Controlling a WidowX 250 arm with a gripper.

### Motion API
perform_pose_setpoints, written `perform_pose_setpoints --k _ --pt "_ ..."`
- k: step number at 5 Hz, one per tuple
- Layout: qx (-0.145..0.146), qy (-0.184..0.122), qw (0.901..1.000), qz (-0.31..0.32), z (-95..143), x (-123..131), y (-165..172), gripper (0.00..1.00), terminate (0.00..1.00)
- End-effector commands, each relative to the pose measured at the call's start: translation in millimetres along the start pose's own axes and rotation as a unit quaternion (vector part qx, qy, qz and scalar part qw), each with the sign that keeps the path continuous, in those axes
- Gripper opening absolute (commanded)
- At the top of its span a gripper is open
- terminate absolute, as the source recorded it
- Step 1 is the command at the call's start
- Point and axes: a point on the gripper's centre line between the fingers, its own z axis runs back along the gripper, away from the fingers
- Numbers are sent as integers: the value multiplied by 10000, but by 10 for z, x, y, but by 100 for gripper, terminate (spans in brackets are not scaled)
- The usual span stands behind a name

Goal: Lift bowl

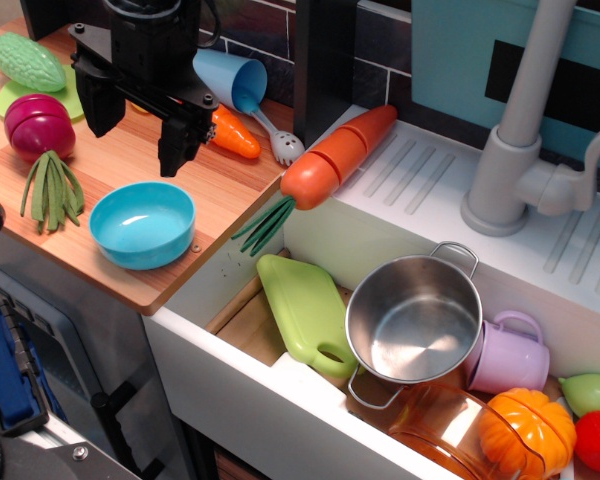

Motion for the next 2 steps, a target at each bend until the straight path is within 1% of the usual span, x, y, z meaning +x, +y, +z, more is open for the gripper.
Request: perform_pose_setpoints --k 1,2 --pt "0 0 10000 0 0 0 0 100 0" --pt "3 130 9986 506 -1 131 60 100 0"
